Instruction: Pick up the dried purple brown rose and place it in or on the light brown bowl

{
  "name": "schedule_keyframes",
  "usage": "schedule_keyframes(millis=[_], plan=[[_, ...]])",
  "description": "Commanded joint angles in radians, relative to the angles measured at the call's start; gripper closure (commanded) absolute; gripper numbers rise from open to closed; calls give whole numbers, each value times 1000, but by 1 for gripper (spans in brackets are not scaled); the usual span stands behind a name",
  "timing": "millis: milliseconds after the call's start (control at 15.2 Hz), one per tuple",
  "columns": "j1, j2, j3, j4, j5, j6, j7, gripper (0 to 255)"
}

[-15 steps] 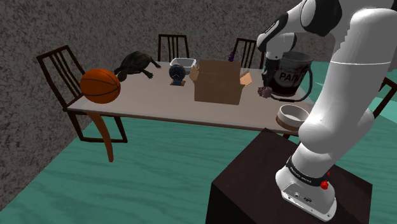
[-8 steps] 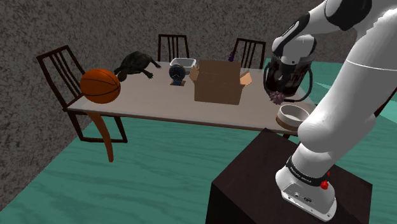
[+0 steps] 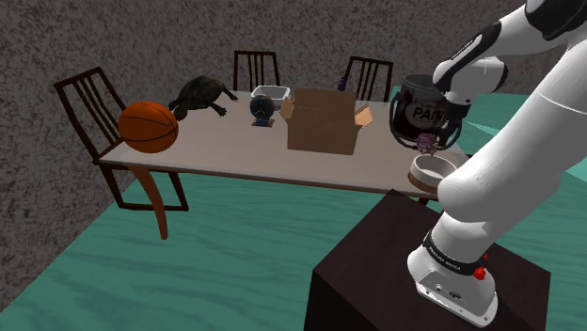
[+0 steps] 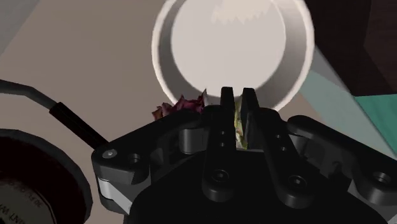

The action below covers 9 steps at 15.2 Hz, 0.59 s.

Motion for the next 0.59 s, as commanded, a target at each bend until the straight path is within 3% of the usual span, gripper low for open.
schedule_keyframes(millis=[0, 264, 528], plan=[[-26, -35, -21, -28, -36, 2, -22, 255], [-91, -95, -73, -75, -107, 8, -84, 255], [-81, -42, -89, -96, -72, 74, -110, 255]])
